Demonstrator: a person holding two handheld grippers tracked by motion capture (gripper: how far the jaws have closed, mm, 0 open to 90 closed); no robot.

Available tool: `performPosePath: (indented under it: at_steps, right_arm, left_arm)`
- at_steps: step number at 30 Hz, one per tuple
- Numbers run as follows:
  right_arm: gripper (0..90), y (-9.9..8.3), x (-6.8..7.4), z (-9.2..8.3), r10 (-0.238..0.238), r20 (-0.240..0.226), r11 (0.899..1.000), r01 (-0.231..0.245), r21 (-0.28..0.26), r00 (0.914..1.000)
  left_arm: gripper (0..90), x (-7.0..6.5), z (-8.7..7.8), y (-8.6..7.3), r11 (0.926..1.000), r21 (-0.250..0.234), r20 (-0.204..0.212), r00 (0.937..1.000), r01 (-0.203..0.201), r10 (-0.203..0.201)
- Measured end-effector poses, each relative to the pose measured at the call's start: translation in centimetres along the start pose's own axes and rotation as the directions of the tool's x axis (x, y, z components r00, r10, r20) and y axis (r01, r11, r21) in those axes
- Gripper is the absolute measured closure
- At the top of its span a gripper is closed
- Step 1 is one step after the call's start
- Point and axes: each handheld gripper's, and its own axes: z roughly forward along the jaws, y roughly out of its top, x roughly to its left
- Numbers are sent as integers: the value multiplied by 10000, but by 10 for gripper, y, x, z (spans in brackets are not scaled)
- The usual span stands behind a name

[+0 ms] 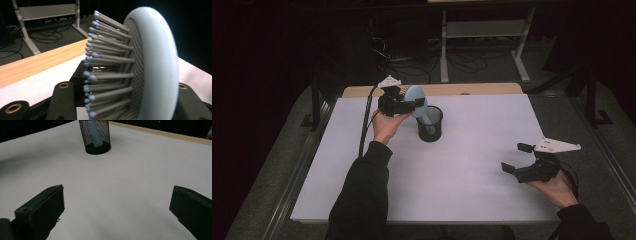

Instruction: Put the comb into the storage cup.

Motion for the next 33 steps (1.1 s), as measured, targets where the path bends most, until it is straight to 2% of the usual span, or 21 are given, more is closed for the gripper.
performPosePath:
  at_steps: [3,7,10,19,29,33]
  right_arm:
    - [0,0,1,1,-35,31,10000,35,-7,10000]
    - [0,1,1,1,-44,41,10000,44,-11,10000]
    - [0,0,0,2,-12,52,10000,12,10,10000]
    - [0,0,0,3,-10,89,10000,9,58,10000]
    - [0,-1,-1,4,-59,122,9999,57,102,9999]
    - [0,-1,-1,4,-48,123,9999,46,123,9999]
  left_arm:
    - [437,3,-4,-2,9997,-132,187,9996,227,-225]
    - [398,4,-9,-5,9995,-270,79,9999,145,-143]
    - [389,6,-14,-6,9992,-350,183,9997,170,-163]
    - [352,10,-21,-10,9996,-231,293,9994,171,-165]
    - [222,11,-27,-13,9999,-128,441,9990,52,-46]
    - [154,14,-29,-14,9998,64,689,9975,161,-165]
